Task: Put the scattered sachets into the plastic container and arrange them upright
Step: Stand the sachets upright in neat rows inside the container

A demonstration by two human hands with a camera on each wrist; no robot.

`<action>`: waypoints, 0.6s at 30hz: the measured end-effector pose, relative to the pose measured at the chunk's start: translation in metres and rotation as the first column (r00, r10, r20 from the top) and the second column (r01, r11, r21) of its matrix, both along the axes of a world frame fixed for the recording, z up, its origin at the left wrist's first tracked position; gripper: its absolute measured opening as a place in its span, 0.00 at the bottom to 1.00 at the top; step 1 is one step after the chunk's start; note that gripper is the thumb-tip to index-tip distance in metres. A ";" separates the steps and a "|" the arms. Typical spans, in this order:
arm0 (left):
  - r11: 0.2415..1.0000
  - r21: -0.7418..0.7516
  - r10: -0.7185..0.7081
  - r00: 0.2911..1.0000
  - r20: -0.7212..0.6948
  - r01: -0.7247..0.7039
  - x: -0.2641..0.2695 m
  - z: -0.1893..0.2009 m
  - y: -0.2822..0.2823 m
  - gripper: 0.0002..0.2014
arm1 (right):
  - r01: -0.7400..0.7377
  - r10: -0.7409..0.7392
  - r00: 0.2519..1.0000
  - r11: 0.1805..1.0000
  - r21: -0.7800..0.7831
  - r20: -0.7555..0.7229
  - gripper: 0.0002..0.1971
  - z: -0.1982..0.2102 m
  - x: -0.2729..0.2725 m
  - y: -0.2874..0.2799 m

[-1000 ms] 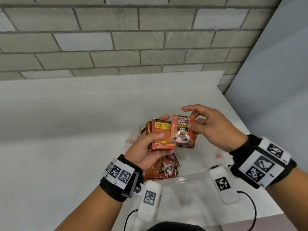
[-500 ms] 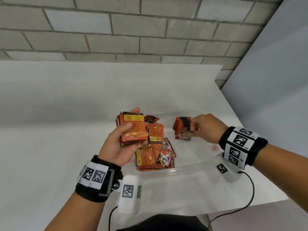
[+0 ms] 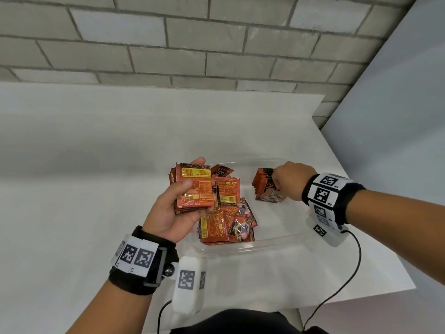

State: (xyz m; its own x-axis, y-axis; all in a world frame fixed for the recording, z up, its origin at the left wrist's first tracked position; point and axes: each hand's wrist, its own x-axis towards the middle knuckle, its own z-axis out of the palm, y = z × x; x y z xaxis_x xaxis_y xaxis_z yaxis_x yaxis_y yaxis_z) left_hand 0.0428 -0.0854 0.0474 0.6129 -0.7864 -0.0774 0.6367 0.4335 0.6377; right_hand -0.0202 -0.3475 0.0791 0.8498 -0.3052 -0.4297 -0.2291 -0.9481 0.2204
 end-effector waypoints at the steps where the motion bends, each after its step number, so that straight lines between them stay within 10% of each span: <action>1: 1.000 0.001 -0.001 1.000 -0.003 0.001 -0.001 -0.001 0.000 0.35 | -0.013 0.013 1.000 1.000 -0.015 -0.004 0.07 -0.001 0.001 0.001; 18: 1.000 0.018 -0.010 1.000 0.012 0.010 0.001 0.004 0.000 0.36 | -0.153 0.143 0.987 0.975 -0.160 -0.076 0.18 0.009 0.011 0.018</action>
State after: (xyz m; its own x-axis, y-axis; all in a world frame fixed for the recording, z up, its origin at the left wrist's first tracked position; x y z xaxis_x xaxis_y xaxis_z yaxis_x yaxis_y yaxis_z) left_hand 0.0438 -0.0854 0.0515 0.6057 -0.7912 -0.0841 0.6336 0.4156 0.6526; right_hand -0.0095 -0.3296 0.0884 0.8633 -0.2493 -0.4388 -0.0694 -0.9198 0.3861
